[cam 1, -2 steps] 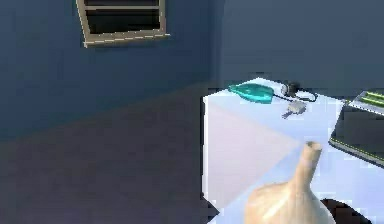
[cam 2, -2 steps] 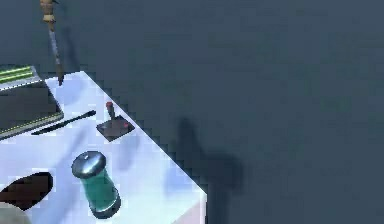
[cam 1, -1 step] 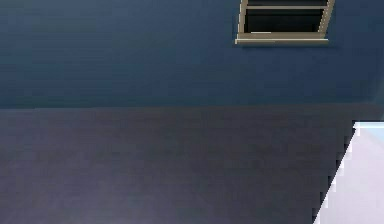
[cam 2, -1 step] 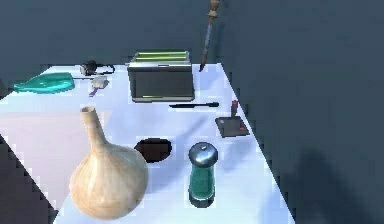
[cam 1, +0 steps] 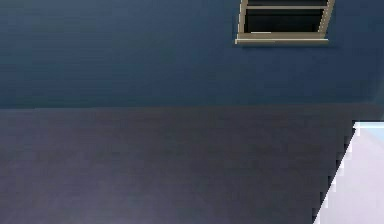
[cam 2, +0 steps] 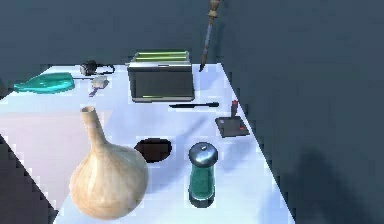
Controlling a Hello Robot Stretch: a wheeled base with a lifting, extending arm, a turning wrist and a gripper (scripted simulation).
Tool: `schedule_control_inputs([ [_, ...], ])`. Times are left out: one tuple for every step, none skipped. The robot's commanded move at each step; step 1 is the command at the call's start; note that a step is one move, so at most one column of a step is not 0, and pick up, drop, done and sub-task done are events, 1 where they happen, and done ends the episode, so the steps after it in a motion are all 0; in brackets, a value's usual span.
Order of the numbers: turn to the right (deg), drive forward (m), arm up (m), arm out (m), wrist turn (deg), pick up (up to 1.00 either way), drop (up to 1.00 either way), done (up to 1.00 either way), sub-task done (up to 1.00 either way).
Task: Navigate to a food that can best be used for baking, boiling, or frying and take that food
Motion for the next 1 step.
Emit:
schedule_control_inputs([
  [0.0,0.0,0.38,0.0,0.0,0.0,0.0,0.0,0.0],
])
